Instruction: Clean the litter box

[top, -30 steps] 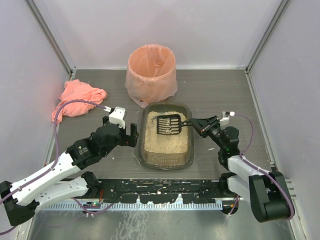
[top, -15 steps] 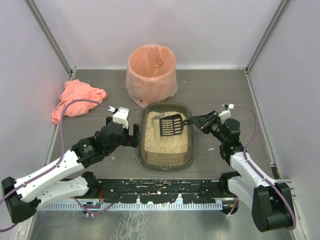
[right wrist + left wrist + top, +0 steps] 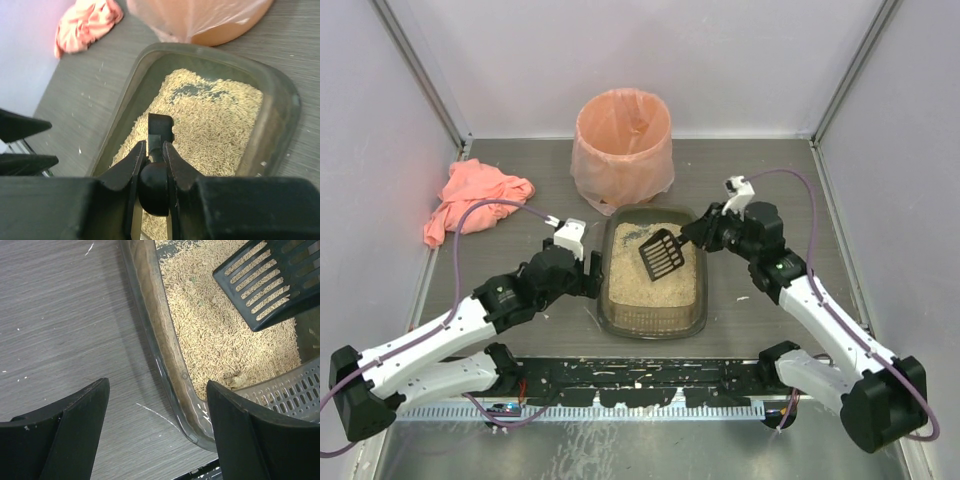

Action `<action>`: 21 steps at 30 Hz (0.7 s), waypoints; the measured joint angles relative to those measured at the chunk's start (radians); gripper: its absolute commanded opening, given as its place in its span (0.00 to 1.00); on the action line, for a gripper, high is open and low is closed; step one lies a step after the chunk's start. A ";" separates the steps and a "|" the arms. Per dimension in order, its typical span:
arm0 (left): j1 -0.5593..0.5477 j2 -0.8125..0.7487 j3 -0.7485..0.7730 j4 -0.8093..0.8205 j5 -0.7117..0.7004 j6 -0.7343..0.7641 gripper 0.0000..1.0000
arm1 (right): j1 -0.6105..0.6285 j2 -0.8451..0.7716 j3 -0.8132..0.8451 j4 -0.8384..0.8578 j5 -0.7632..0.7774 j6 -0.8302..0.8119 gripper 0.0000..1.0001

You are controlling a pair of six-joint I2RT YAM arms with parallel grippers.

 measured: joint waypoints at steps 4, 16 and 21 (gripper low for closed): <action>0.000 -0.007 -0.013 -0.001 0.006 -0.006 0.79 | 0.111 0.080 0.085 -0.074 0.006 -0.134 0.01; 0.000 -0.055 -0.034 -0.003 0.006 -0.009 0.76 | 0.267 0.196 0.179 -0.172 -0.122 -0.358 0.01; 0.000 -0.054 -0.047 -0.003 0.006 -0.009 0.76 | 0.265 0.244 0.217 -0.173 -0.246 -0.390 0.01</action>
